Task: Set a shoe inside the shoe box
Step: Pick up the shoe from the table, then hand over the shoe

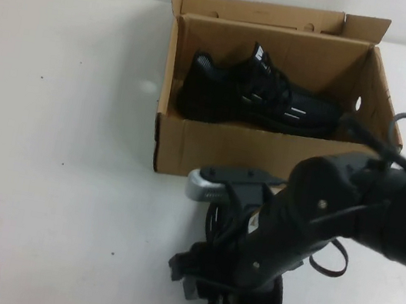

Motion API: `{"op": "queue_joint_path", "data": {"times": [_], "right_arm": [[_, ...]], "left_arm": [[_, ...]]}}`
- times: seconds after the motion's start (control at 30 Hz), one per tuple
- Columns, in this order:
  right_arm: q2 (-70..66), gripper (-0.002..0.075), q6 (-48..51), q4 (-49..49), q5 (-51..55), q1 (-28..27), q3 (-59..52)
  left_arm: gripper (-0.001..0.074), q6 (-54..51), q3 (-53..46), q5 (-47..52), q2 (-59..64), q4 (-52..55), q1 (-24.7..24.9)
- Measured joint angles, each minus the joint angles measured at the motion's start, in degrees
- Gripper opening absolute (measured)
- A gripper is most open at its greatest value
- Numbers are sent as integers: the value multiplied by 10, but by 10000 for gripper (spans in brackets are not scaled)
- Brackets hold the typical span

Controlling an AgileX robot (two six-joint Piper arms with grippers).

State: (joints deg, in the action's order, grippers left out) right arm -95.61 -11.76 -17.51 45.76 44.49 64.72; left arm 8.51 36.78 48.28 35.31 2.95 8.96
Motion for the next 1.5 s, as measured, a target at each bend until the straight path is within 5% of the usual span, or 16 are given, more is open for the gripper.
{"op": "queue_joint_path", "data": {"times": [0.2,0.33,0.6,1.0,1.5], "right_arm": [[-48,84,0,43,1,0,1],[-45,11,0,71,17,3,10],[13,-2,105,132,122,4,78],[133,-4,403,146,214,4,141],[216,-4,434,185,267,4,141]], "left_arm": [[-3,0,0,5,0,-1,0],[-3,0,0,10,0,-1,0],[-3,-1,0,41,0,-47,0],[-3,-249,0,56,62,-422,0],[-3,-527,0,129,322,-876,0]]}}
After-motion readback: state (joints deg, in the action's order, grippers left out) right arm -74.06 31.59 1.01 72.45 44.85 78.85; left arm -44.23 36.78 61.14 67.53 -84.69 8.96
